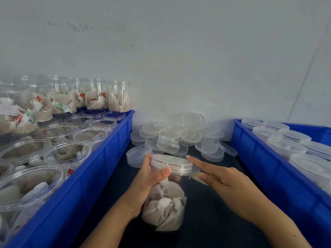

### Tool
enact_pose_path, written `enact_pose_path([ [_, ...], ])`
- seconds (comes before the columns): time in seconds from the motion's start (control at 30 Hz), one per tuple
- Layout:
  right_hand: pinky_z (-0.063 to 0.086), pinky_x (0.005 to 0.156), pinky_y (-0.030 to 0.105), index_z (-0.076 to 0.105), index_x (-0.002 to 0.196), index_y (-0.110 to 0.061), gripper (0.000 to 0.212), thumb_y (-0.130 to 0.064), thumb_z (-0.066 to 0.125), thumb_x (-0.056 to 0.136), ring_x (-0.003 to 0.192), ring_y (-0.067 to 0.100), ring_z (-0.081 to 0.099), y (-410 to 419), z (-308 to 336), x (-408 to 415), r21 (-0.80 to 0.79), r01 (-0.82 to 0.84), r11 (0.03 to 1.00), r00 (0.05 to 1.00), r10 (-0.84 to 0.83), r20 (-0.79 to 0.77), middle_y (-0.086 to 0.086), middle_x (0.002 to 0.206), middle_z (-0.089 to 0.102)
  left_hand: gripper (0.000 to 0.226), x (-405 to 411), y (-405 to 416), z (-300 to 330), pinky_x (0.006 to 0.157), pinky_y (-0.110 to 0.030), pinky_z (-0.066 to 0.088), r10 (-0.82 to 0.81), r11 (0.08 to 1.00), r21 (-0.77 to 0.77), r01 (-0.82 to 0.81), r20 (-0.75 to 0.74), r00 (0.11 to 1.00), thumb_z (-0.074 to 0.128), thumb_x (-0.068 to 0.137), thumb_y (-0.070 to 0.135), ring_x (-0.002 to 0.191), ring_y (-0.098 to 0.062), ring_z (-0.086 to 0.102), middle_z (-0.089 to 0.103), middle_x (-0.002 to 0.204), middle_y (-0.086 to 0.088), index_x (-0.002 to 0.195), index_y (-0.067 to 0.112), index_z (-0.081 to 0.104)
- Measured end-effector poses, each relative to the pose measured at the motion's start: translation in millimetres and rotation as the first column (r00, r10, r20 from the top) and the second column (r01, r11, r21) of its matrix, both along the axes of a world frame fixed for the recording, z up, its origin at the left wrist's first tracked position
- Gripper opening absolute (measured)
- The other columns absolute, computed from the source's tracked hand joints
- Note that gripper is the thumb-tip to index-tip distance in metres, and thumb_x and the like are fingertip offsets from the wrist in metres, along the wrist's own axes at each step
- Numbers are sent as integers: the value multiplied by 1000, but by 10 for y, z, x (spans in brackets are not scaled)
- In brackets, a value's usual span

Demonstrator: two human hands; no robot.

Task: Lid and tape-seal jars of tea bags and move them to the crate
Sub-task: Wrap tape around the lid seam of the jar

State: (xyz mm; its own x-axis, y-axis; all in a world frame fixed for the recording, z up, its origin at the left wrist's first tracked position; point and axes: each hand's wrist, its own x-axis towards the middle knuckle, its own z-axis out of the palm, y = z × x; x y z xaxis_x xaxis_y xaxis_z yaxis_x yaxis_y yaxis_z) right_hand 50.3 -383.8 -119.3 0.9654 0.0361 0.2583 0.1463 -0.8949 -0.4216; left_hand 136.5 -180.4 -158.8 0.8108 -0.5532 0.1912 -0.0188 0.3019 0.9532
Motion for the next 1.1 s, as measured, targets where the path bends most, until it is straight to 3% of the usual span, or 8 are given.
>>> enact_pose_path([
  [0.13, 52, 91, 35, 17, 116, -87, 46, -51, 38, 98, 100, 18, 65, -6, -15, 9, 32, -28, 999, 1000, 29, -4, -9, 114, 69, 108, 12, -10, -19, 73, -28, 57, -5, 1000, 27, 5, 18, 1000, 89, 38, 64, 98, -24, 71, 72, 109, -4, 125, 18, 43],
  [0.3, 51, 95, 38, 21, 116, -86, 47, -47, 39, 99, 104, 18, 63, 45, -8, -5, 80, -59, 995, 998, 58, 16, -6, 116, 67, 83, 43, -5, -76, 79, -32, 58, 92, 994, 60, -95, 56, 994, 69, 66, 72, 99, -28, 68, 66, 112, -17, 121, 12, 53],
  [0.47, 52, 90, 35, 20, 116, -86, 46, -48, 38, 100, 89, 10, 64, 102, 10, -22, 99, -53, 994, 998, 50, 30, -11, 99, 69, 52, 4, -22, -59, 81, -15, 52, 244, 959, 102, -263, 166, 955, 39, 87, 61, 107, -2, 64, 68, 120, 10, 124, 33, 62],
  [0.57, 53, 87, 35, 16, 108, -89, 47, -48, 37, 100, 83, 9, 64, 120, 27, -34, 75, -34, 997, 999, 32, 34, -9, 93, 69, 51, -67, -106, -18, 88, -15, 47, 410, 882, 110, -458, 303, 860, 32, 87, 57, 104, 6, 62, 68, 114, 16, 122, 36, 62],
  [0.67, 52, 87, 34, 15, 109, -88, 46, -48, 36, 100, 86, 11, 65, 151, 31, -43, 47, -31, 998, 999, 29, 43, -3, 95, 71, 54, -162, -174, 2, 65, -10, 47, 603, 686, 101, -721, 477, 640, 22, 82, 60, 74, 5, 63, 68, 73, 9, 98, 32, 66],
  [0.73, 53, 85, 35, 14, 111, -87, 46, -48, 35, 100, 83, 13, 66, 160, 36, -47, 26, -35, 999, 999, 34, 43, 1, 92, 71, 60, -201, -189, -10, 59, -15, 47, 627, 656, 69, -752, 505, 593, 21, 83, 62, 64, -4, 62, 63, 61, 1, 83, 23, 66],
  [0.9, 51, 74, 27, 19, 123, -80, 42, -49, 34, 99, 70, 14, 61, 157, 45, -65, -10, -32, 999, 997, 33, 71, 5, 79, 64, 65, -192, -167, -33, 72, -37, 54, 504, 775, 123, -621, 472, 723, 29, 84, 78, 74, -12, 65, 68, 78, 1, 86, 22, 63],
  [1.1, 53, 73, 30, 17, 113, -81, 40, -48, 35, 100, 69, 14, 61, 160, 74, -65, -51, -29, 998, 998, 32, 52, 2, 74, 63, 74, -197, -146, 13, 70, -13, 46, 440, 791, 210, -574, 456, 773, 38, 55, 98, 85, 6, 65, 67, 90, 28, 97, 40, 59],
])
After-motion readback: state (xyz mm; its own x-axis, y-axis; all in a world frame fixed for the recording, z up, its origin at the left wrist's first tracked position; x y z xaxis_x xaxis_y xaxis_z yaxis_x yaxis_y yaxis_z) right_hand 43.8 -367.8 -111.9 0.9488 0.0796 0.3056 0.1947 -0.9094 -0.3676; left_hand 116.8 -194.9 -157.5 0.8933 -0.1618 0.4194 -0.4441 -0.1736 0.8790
